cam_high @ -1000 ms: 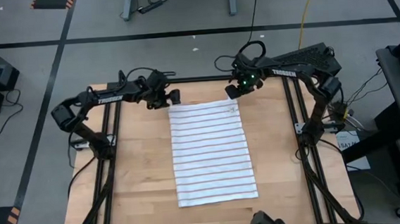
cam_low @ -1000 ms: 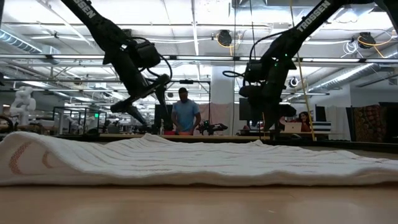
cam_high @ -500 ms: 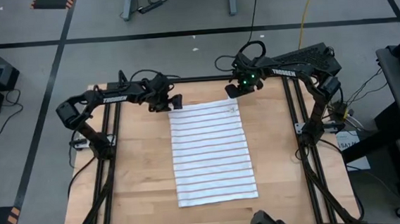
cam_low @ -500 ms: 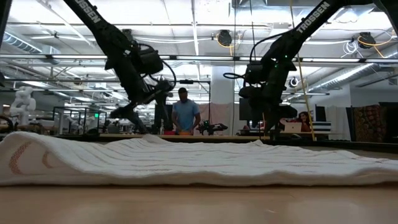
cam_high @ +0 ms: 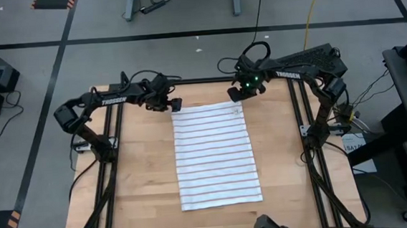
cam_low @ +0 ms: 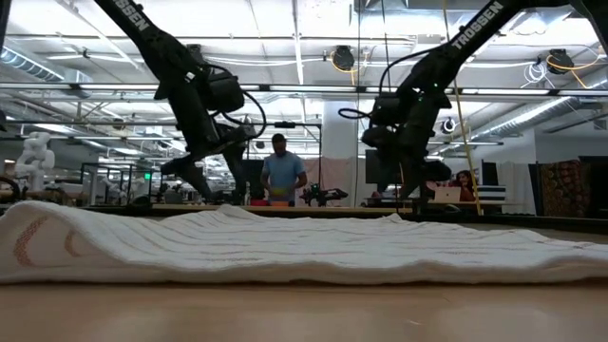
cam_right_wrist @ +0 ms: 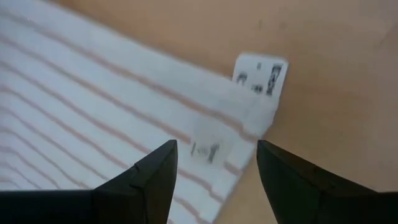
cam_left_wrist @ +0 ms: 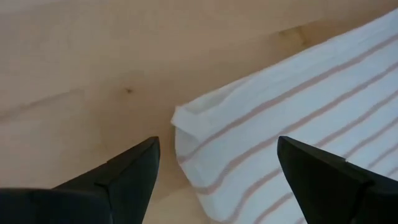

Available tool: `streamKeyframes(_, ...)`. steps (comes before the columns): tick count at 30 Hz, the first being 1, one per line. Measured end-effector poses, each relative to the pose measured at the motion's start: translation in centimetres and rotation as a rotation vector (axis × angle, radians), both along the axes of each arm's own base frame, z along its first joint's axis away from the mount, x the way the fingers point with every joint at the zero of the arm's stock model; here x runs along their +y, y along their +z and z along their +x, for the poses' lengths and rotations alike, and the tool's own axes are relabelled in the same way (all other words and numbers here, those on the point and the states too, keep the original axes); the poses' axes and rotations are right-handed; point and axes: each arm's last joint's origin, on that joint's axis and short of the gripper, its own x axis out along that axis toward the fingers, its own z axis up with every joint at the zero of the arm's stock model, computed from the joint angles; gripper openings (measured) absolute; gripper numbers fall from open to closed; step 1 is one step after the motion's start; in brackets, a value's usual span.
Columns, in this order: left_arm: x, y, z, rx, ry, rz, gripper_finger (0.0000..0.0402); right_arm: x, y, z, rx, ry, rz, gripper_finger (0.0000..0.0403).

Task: Roll towel
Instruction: Roll the white towel

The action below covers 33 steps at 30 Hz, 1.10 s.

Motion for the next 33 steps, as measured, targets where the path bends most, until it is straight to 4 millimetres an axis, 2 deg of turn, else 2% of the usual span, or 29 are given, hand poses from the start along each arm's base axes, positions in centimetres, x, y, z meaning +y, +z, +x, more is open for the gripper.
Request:
streamKeyframes(5,0.6,-0.7,-0.1,0.015,0.013,-0.010,0.0328,-0.9,-0.2,-0.2,-0.019,-0.083,0.010,0.0210)
streamKeyframes(17,0.7,-0.9,-0.1,0.021,-0.090,0.031,0.0329,-1.1,-3.3,0.1,0.059,-0.032,0.072,0.0210)
streamKeyframes(33,1.1,-3.6,0.5,0.073,-0.077,-0.035,0.0328,-0.7,-3.6,-0.2,0.100,0.011,0.098,0.0210)
